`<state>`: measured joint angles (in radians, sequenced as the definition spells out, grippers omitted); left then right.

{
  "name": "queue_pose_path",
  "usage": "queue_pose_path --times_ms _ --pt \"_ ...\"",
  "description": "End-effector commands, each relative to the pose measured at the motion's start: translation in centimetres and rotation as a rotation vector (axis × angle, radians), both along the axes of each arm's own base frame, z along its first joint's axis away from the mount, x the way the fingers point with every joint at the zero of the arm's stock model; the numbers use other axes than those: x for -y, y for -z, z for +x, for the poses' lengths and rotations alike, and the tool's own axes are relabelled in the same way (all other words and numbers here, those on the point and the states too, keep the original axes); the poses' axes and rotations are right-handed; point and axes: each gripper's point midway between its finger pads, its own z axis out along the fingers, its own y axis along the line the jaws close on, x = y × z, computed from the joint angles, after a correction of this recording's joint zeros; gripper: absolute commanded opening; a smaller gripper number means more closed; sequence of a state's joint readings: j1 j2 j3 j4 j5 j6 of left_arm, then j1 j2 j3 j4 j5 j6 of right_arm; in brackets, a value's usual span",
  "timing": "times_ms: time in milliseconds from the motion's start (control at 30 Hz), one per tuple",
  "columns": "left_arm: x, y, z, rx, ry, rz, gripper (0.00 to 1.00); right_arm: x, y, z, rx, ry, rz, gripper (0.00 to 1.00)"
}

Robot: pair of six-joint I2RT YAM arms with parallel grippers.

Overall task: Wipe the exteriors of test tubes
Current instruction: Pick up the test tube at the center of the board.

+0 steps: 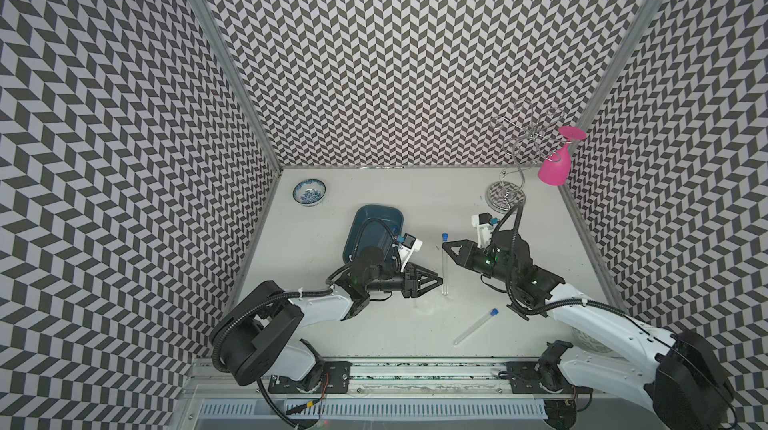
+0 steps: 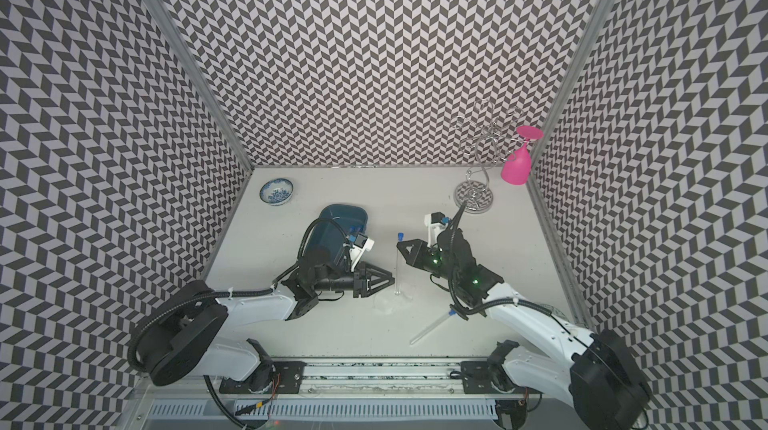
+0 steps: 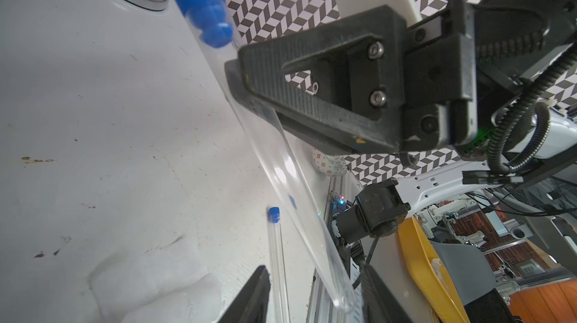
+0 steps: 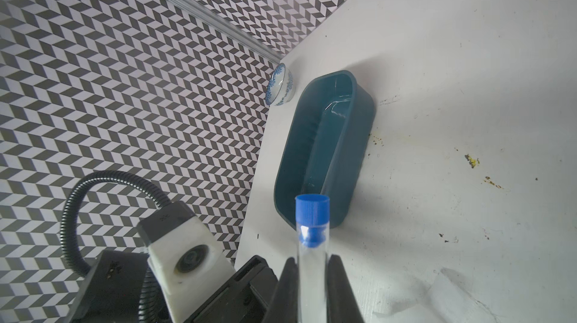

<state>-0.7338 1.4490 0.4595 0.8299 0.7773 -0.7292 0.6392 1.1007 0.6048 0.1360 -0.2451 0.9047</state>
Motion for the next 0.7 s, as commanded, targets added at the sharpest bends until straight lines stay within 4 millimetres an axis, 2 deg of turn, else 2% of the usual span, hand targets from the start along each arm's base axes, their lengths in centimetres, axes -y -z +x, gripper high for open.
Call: queue_pose_path --times_ms 0,267,400,667 --pt "1.0 -2.6 -0.1 0.025 0.039 -0.096 0.45 -0.8 -3.3 0.0 0.096 -0.027 0.075 0.11" --pt "1.9 -3.0 -0.4 -0.005 0.077 -0.144 0.37 -0.9 -3.7 -0.1 0.117 -0.034 0.08 0.11" --pt "2.3 -2.9 -0.6 -0.013 0.089 -0.147 0.28 -0.8 -3.9 -0.1 0.126 -0.026 0.085 0.11" --pt "2.4 -2.8 -1.1 -0.027 0.096 -0.15 0.18 -0.3 -4.9 -0.1 0.166 -0.006 0.102 0.11"
